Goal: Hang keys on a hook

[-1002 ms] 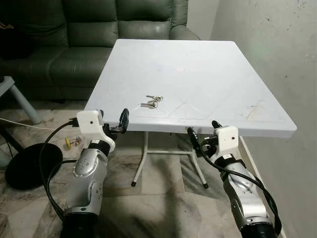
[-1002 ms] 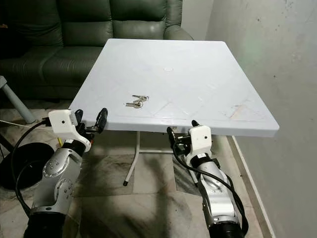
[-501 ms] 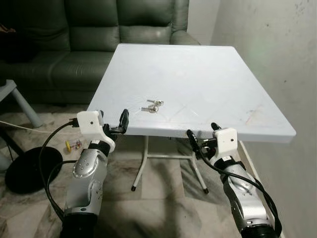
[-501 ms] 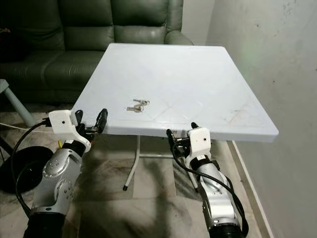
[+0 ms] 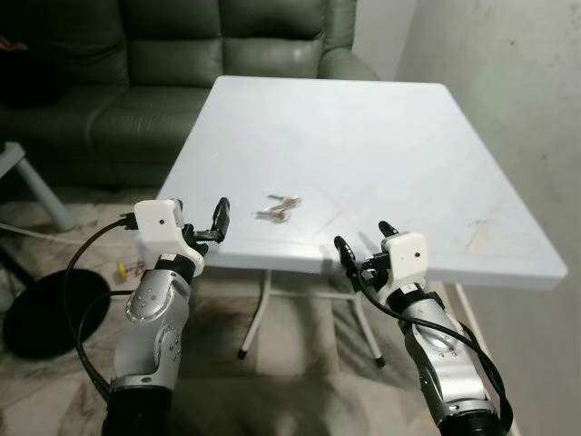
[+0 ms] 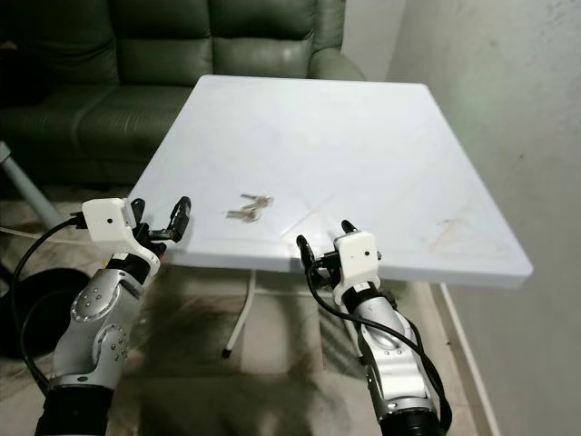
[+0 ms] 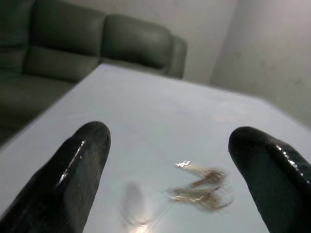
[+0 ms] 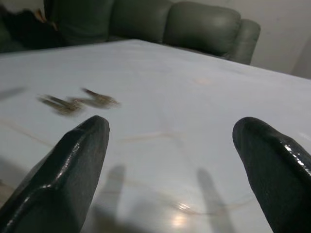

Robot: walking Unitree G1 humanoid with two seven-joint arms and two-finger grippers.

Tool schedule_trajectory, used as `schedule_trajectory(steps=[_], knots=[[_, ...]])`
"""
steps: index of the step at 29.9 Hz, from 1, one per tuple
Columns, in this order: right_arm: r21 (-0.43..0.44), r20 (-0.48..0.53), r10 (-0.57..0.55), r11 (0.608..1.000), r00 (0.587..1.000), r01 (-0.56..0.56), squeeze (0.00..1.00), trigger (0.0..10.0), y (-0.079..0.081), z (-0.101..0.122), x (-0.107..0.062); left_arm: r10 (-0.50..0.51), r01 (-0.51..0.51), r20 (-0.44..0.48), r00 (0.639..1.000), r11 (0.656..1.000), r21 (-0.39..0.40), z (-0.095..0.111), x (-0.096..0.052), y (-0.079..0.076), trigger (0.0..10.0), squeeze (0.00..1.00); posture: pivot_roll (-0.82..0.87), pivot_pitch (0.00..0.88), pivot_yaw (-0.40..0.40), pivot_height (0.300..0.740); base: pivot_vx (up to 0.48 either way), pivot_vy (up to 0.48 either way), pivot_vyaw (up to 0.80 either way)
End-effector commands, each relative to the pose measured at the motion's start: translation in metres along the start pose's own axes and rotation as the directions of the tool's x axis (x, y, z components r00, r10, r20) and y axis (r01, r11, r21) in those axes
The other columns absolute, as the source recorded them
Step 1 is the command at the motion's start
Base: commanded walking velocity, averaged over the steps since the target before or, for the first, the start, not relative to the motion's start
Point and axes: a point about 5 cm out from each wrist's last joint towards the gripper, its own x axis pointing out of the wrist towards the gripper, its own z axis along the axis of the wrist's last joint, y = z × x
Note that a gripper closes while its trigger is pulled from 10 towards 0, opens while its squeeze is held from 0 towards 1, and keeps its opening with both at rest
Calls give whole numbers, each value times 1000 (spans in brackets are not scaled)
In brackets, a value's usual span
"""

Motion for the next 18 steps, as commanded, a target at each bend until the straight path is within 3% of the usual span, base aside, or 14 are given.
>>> schedule_trajectory(steps=[1, 10, 13, 18], knots=[[16, 27, 21, 1000, 999, -21, 0, 10000, 8, 6, 5, 28, -28, -5, 1000, 999, 26, 2, -2, 11, 10000, 0, 26, 0, -14, 740, 349, 0, 800], [-9, 36, 42, 999, 998, -42, 0, 10000, 10, 8, 5, 30, -30, -2, 1000, 999, 20, 2, -2, 10, 10000, 0, 27, 0, -19, 740, 347, 0, 771], [52, 63, 33, 998, 997, -37, 0, 10000, 10, 10, 5, 30, -30, -3, 1000, 999, 21, 1, -2, 9, 10000, 0, 28, 0, -22, 740, 349, 0, 0], [29, 51, 49, 998, 998, -50, 0, 10000, 11, 10, 6, 32, -32, 2, 999, 999, 13, 2, -2, 10, 10000, 0, 27, 0, -23, 740, 335, 0, 0]])
